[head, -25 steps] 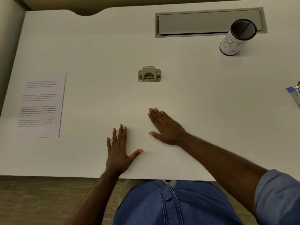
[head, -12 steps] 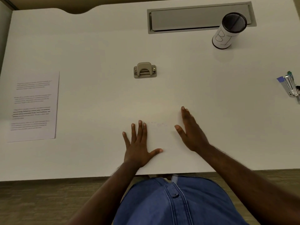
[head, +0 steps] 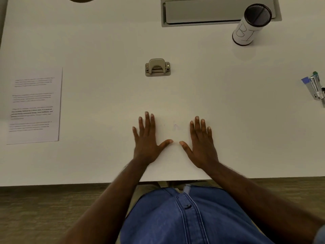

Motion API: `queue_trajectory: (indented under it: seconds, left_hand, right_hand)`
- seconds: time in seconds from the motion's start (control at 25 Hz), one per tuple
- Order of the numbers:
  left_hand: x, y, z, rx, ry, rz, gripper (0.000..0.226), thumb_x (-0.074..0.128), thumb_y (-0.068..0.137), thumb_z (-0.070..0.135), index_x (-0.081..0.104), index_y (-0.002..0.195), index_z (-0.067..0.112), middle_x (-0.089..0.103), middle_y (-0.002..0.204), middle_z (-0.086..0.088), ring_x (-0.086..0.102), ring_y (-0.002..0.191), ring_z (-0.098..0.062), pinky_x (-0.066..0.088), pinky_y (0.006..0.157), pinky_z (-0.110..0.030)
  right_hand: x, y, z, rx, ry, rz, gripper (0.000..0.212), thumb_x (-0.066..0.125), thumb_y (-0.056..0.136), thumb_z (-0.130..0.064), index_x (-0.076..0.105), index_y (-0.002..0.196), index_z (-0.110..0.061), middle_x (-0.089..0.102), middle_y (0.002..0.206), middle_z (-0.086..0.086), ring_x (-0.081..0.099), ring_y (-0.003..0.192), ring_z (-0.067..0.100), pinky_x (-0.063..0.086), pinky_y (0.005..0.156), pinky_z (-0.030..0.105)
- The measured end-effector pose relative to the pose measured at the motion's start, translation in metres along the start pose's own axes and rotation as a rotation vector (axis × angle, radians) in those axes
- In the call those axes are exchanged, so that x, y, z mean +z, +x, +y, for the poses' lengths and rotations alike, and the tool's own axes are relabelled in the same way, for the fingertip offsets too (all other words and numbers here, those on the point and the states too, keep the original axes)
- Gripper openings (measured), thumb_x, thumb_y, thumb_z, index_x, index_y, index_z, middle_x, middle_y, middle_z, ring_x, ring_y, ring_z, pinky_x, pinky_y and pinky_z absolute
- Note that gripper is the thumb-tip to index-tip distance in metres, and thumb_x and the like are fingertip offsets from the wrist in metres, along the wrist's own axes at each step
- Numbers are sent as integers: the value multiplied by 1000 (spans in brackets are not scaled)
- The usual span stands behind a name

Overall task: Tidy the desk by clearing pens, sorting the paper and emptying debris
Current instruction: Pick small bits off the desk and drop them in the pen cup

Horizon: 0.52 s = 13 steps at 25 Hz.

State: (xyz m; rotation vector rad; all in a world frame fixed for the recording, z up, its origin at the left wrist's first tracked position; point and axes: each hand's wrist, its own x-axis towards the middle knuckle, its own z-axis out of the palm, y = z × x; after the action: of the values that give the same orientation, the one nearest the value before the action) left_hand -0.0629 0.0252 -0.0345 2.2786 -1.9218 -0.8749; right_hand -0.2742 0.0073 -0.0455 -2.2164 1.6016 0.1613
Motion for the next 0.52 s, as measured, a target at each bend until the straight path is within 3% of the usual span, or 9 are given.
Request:
queue_trajectory:
  seconds: [0.16, 0.32, 0.52]
  left_hand:
    - [-17, -26, -45, -21, -83, 31, 106, 35, 77, 79, -19, 148, 24, -29, 155, 7, -26, 143, -16, -9, 117, -45]
    - [-20, -47, -62, -84, -125, 77, 98, 41, 83, 72, -13, 150, 25, -24, 156, 10, -22, 144, -13, -8, 118, -44]
    - [-18, -45, -61, -126, -216, 121, 91, 46, 85, 61, -3, 152, 23, -16, 157, 11, -15, 146, -12, -4, 118, -45]
  right_hand:
    - [12, -2, -10, -7, -57, -36, 84, 17, 87, -70, -7, 149, -17, -17, 157, 10, -18, 144, 28, -5, 116, 53]
    - [12, 15, -28, -89, -93, -49, 78, 17, 88, -69, -4, 149, -25, -16, 157, 12, -15, 144, 32, -5, 115, 56]
    - [-6, 43, -25, -148, -85, 6, 69, 12, 93, -56, 3, 149, -16, -5, 159, 9, -7, 145, 24, 1, 116, 49]
